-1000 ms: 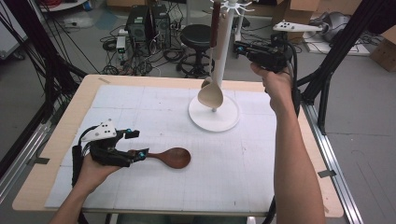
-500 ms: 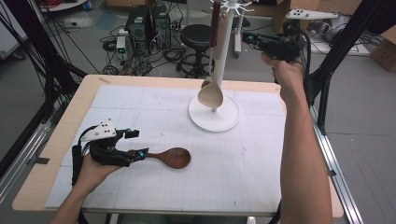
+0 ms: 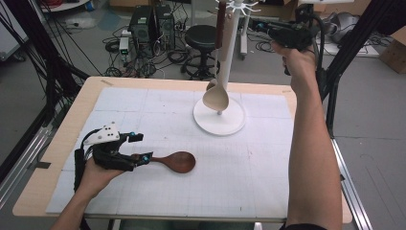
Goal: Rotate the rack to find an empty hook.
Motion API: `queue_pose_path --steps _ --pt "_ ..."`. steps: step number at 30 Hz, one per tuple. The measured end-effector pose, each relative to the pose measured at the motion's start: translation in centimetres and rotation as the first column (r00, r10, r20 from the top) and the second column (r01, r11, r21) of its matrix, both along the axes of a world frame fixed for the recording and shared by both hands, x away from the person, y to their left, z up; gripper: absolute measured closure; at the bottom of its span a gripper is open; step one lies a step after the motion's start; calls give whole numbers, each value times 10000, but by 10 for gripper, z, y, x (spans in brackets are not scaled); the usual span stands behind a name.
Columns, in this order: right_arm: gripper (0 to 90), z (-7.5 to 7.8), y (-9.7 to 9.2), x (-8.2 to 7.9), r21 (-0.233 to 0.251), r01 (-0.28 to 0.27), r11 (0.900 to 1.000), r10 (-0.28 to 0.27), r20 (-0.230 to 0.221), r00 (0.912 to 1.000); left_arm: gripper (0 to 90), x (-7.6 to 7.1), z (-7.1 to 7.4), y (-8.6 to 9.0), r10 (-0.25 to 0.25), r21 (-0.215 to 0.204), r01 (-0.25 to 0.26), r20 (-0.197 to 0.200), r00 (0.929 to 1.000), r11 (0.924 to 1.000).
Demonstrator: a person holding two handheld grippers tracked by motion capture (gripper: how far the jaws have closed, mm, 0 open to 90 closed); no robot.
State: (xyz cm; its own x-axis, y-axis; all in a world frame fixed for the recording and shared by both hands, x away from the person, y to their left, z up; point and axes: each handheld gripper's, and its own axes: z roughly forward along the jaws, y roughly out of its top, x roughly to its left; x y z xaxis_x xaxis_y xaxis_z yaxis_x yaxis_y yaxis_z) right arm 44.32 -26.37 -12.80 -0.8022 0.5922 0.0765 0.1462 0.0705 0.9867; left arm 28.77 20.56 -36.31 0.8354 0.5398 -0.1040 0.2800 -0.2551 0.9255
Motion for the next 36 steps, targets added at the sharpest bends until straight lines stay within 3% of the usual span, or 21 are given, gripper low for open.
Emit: queue_pose_path --steps 19,36 --pt "899 4 15 5 -83 2 10000 -1 164 9999 234 0 0 0 14 7 -14 -15 10000 10000" --pt "898 10 42 6 -317 -171 9994 178 232 9996 234 0 0 1 29 -23 -29 3 10000 10000"
